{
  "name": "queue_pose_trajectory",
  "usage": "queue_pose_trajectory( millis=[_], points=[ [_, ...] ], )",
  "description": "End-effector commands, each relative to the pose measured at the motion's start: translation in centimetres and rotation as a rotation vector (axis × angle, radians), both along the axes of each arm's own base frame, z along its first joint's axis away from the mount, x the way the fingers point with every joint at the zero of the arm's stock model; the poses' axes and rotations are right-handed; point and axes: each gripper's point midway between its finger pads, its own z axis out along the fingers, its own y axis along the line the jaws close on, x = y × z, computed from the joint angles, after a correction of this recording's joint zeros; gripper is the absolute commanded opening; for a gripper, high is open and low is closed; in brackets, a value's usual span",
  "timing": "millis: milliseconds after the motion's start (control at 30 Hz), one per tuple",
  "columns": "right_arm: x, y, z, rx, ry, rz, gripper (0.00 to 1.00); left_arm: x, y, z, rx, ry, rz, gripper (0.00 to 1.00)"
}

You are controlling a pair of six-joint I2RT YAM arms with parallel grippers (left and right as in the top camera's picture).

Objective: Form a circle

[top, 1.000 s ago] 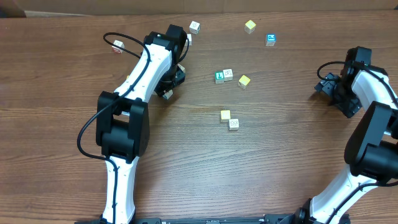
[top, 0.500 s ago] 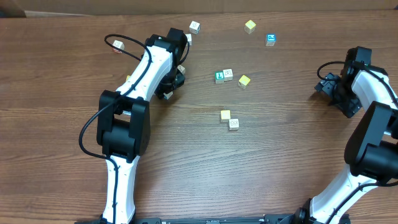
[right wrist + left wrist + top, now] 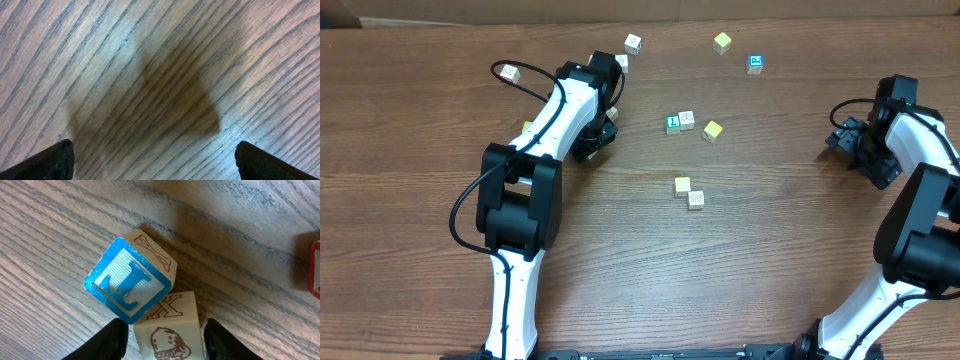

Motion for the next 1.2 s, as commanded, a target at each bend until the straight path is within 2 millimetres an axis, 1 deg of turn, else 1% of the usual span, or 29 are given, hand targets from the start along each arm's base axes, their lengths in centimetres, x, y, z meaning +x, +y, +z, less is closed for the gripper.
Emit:
queue_pose_trajectory(
  millis=[0, 67, 167, 233, 400, 500, 600, 667, 1167],
  points=[
    [0.2, -0.1, 1.0, -0.01, -0.025, -0.003, 1.0, -0.2, 0.3, -0.9, 0.03, 0.012, -0.003, 0.46],
    [0.2, -0.1, 1.0, -0.011, -0.025, -0.003, 1.0, -0.2, 0.3, -0.9, 0.03, 0.013, -0.01, 0.45],
    [0.2, -0.1, 1.0, -0.01, -0.025, -0.003, 1.0, -0.2, 0.3, -0.9, 0.031, 0.015, -0.013, 0.41],
    [0.2, -0.1, 1.0, -0.01, -0.025, -0.003, 1.0, -0.2, 0.3, -0.9, 0.031, 0.014, -0.012, 0.41],
    [0.2, -0.1, 1.0, -0.011, -0.025, -0.003, 1.0, 0.0, 0.3, -0.8, 0.028, 0.007, -0.01, 0.42],
    [0.2, -0.1, 1.0, -0.01, -0.025, -0.003, 1.0, 0.3, 0.3, -0.6, 0.025, -0.001, -0.009, 0.45],
    [0.2, -0.1, 1.0, -0.011, -0.025, -0.003, 1.0, 0.5, 0.3, -0.4, 0.023, -0.008, -0.009, 0.5],
    [0.2, -0.1, 1.0, -0.011, -0.025, -0.003, 1.0, 0.6, 0.2, -0.3, 0.021, -0.013, -0.008, 0.51],
    [0.2, -0.1, 1.0, -0.011, -0.025, -0.003, 1.0, 1.3, 0.1, 0.0, 0.009, -0.038, -0.005, 0.5]
  ],
)
